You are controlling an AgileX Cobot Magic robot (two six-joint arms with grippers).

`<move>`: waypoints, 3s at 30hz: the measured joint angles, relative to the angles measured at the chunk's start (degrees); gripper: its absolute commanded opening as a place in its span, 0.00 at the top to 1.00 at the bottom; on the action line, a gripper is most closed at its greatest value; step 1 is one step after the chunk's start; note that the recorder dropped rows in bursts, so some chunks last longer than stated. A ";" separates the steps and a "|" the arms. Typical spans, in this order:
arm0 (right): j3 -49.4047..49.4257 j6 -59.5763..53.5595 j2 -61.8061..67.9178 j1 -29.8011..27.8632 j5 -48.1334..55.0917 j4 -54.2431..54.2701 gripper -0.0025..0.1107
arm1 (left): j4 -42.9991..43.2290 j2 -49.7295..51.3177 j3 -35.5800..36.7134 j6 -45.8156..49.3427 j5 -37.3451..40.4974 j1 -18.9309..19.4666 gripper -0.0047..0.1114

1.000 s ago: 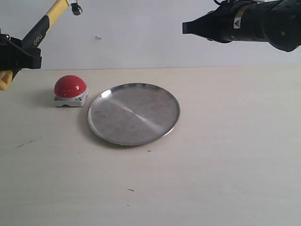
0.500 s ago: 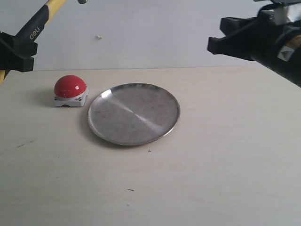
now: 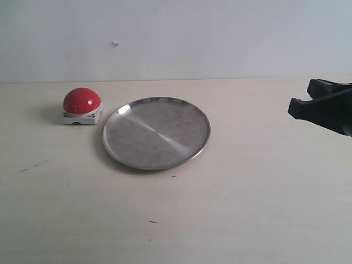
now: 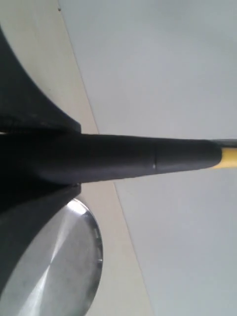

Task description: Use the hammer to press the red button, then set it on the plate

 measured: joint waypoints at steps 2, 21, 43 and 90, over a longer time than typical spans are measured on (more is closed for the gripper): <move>0.00 1.56 0.00 0.00 0.34 0.41 0.98 | -0.10 -1.33 0.35 -0.49 0.45 0.00 0.96; 0.00 2.01 0.00 0.00 0.72 0.79 0.98 | -0.31 23.60 -6.78 -1.86 -1.52 0.00 0.96; 0.00 2.23 0.00 0.00 0.72 0.79 0.98 | -0.45 32.63 -9.64 -4.31 -4.57 0.00 0.96; 0.00 2.23 0.00 0.00 0.84 1.03 0.98 | 0.14 39.66 -7.32 -2.73 3.02 -0.24 0.96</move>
